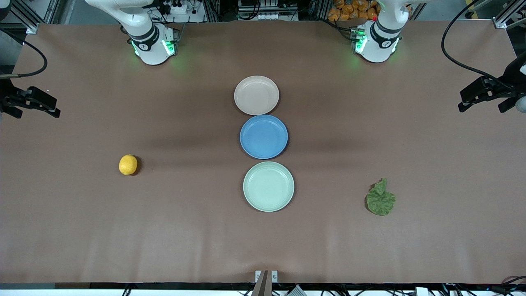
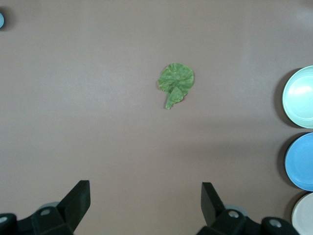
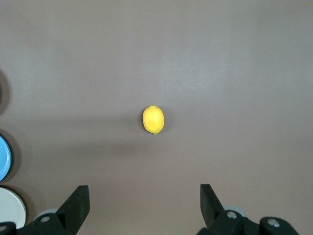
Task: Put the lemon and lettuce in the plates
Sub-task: 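Reach the right gripper to the lemon while the left gripper reaches the lettuce, then close the right gripper on the lemon while the left gripper grasps the lettuce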
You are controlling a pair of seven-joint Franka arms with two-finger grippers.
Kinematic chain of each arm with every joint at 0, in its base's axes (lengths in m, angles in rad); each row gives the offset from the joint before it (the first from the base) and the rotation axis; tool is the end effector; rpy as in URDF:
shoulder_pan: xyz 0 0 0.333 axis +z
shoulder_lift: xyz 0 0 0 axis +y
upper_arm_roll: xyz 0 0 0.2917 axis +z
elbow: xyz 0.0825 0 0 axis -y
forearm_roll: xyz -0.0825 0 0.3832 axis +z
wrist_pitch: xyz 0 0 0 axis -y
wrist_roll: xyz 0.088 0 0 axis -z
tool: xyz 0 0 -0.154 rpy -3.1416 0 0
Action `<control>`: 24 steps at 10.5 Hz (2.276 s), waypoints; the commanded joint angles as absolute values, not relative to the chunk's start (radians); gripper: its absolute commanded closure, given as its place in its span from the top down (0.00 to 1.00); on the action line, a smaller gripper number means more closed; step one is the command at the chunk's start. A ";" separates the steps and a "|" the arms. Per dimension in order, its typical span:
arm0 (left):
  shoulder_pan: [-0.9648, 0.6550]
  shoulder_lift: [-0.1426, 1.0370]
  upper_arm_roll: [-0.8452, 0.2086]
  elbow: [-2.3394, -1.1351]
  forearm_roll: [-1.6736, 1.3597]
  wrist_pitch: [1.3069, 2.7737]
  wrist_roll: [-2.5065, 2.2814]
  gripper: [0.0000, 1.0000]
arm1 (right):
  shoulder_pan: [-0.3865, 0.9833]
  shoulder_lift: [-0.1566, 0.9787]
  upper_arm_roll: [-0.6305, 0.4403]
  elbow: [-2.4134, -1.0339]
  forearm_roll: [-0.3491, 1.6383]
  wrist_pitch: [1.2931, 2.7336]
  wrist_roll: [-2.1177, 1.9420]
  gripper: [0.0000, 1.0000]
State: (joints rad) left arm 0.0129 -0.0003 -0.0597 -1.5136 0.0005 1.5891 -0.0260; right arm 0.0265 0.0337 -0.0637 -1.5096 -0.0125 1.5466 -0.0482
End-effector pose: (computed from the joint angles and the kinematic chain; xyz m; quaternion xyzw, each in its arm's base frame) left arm 0.5590 -0.0261 0.5822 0.9992 -0.0104 0.0379 0.0011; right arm 0.5611 -0.0223 0.5611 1.0000 0.0054 0.0014 0.0074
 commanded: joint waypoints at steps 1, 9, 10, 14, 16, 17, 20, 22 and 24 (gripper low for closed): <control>0.020 -0.006 -0.066 -1.511 0.018 1.580 -0.025 1.00 | 0.028 0.021 -0.066 -1.505 -0.023 1.537 -0.043 1.00; 0.020 0.214 -0.067 -1.528 0.008 1.719 -0.014 1.00 | 0.029 0.047 -0.060 -1.517 -0.014 1.578 -0.041 1.00; 0.017 0.254 -0.067 -1.534 0.008 1.756 -0.014 1.00 | 0.029 0.067 -0.060 -1.531 -0.012 1.606 -0.040 1.00; -0.011 0.432 -0.075 -1.543 0.018 1.951 -0.015 1.00 | 0.031 0.182 -0.061 -1.568 -0.012 1.716 -0.034 1.00; -0.023 0.507 -0.075 -1.543 0.018 2.031 -0.015 1.00 | 0.031 0.250 -0.061 -1.568 -0.012 1.764 -0.032 1.00; -0.037 0.546 -0.075 -1.545 0.018 2.064 -0.018 1.00 | 0.035 0.286 -0.061 -1.572 -0.012 1.794 -0.029 1.00; -0.041 0.636 -0.077 -1.543 0.017 2.143 -0.028 1.00 | 0.018 0.357 -0.061 -1.705 -0.012 1.953 -0.029 1.00; -0.057 0.678 -0.075 -1.542 0.012 2.170 -0.032 0.94 | 0.017 0.359 -0.061 -1.883 -0.011 2.179 -0.028 1.00; -0.063 0.701 -0.075 -1.540 0.011 2.181 -0.037 0.84 | 0.017 0.379 -0.061 -1.985 -0.011 2.319 -0.028 1.00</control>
